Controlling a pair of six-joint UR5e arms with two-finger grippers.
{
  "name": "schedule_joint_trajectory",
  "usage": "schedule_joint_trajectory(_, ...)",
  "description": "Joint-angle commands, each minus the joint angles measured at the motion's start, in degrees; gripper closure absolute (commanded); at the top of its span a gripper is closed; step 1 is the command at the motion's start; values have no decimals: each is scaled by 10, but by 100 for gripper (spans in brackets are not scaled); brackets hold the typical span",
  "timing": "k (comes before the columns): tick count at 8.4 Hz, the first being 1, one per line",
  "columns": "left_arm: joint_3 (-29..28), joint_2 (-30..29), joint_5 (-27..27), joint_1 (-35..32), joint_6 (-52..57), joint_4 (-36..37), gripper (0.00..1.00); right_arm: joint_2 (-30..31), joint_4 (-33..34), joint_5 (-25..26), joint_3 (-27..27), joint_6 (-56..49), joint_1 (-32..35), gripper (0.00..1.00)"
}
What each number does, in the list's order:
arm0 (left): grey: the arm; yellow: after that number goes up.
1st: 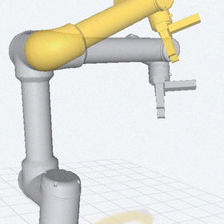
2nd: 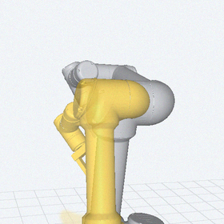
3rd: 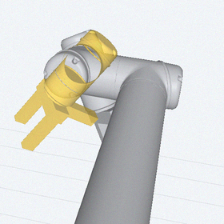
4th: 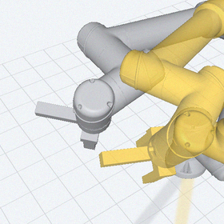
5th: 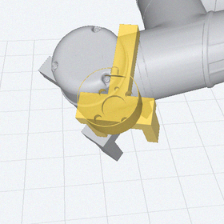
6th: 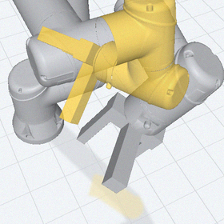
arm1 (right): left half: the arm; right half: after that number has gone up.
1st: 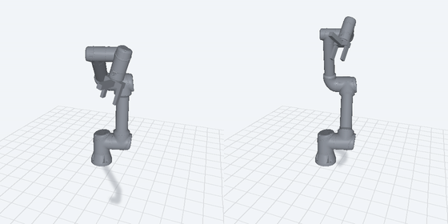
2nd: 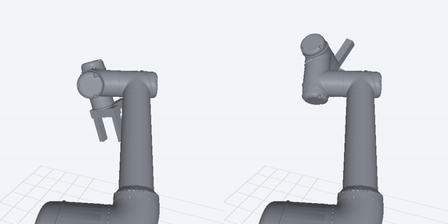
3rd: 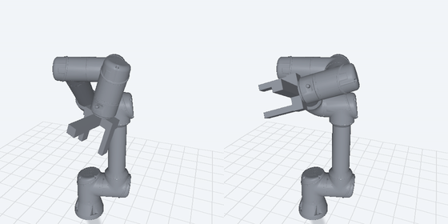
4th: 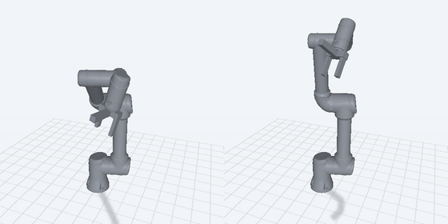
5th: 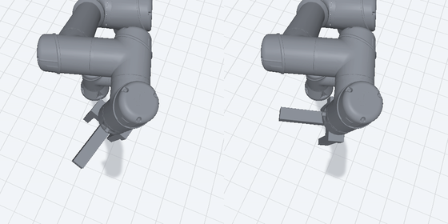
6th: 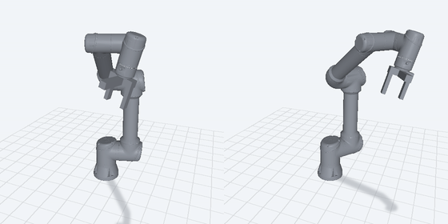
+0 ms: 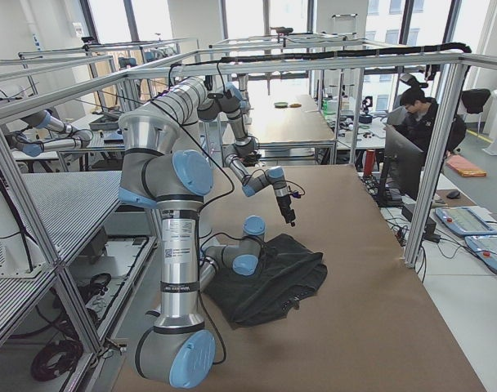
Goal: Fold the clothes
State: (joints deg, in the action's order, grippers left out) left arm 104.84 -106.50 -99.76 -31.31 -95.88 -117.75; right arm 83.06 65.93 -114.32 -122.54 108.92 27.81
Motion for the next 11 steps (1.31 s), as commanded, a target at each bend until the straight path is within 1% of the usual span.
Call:
schedule_joint_trajectory(1, -42, -20, 15, 21, -1, -6, 24, 1, 1, 23, -2, -12, 17, 5)
schedule_joint_trajectory(3, -40, -19, 15, 20, -2, -6, 25, 1, 7, 24, 1, -16, 30, 5)
schedule_joint_trajectory(4, -43, -19, 15, 21, -1, -6, 31, -2, 25, 24, -1, -33, 39, 5)
schedule_joint_trajectory(5, -44, -19, 15, 21, -1, -6, 42, -1, 30, 24, -3, -44, 43, 5)
schedule_joint_trajectory(7, -48, -13, 15, 21, 0, -6, 49, -3, 30, 24, -7, -44, 50, 5)
schedule_joint_trajectory(8, -48, -13, 15, 21, -2, -6, 58, -3, 30, 24, -13, -46, 50, 5)
schedule_joint_trajectory(10, -47, -13, 11, 20, 1, -6, 100, -3, 31, 24, -13, -46, 57, 5)
schedule_joint_trajectory(11, -43, -13, 4, 16, 5, -6, 100, -4, 31, 24, -14, -46, 58, 5)
